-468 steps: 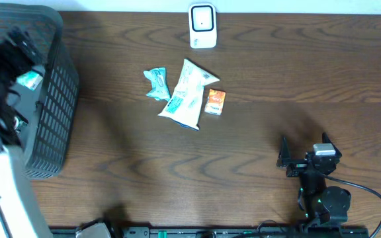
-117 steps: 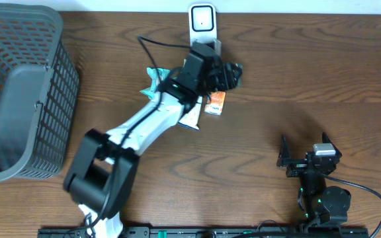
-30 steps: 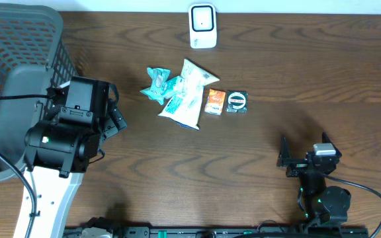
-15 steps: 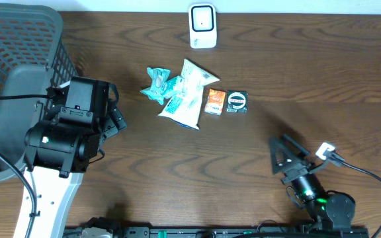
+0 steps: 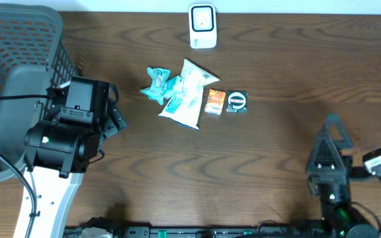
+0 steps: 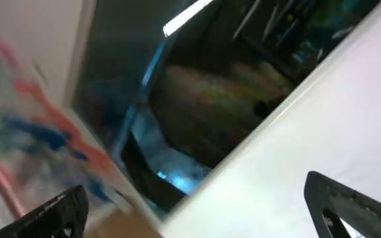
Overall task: Scan the item barcode
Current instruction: 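Swing the right gripper up and over toward the item pile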
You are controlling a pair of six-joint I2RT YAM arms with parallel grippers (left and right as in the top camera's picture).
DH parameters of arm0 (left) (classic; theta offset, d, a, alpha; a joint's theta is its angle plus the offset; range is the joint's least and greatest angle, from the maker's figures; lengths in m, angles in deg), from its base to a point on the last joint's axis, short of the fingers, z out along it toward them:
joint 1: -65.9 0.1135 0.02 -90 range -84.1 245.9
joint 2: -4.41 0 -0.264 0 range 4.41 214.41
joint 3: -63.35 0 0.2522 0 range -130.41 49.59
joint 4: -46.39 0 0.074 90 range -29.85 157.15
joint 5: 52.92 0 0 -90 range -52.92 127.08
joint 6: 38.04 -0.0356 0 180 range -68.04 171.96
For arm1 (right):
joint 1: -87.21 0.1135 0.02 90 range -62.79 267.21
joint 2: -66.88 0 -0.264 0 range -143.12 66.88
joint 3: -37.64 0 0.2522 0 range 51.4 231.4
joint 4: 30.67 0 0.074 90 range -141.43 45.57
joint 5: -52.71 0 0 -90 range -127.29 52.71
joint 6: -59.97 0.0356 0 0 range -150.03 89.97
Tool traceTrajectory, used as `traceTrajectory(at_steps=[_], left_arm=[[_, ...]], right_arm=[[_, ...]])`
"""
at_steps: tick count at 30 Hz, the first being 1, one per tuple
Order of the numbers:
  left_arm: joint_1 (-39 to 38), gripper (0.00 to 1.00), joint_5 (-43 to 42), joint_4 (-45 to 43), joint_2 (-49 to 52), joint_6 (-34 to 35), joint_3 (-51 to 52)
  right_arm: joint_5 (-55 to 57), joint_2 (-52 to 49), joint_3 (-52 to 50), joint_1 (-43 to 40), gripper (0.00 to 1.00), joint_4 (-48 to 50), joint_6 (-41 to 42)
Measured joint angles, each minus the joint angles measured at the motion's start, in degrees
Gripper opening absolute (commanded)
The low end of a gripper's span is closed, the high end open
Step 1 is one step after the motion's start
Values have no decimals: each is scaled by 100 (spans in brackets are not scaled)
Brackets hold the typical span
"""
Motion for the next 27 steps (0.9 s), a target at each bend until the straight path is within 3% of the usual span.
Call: traceTrajectory(at_steps=[6,10,13,17,20,27], left_arm=[[0,100,17,4,2,0,2],[0,100,17,9,0,0,2],[0,100,17,9,4,0,2],[0,100,17,2,4,0,2],[0,100,17,4,4,0,2],[0,100,17,7,4,0,2]], right_arm=[[-1515,-2256,1867,0,99,-1119,-1703],[-2708,-3733,2920,4,99,-1788,-2168],[-3390,-4459,3307,11,99,-1816,-2057],[-4068,-5504,3410,28,99,-1882,-734],[-4503,-5982,3410,50,99,-1928,-219],[-5005,-6214,3410,457,99,-1591,-533]])
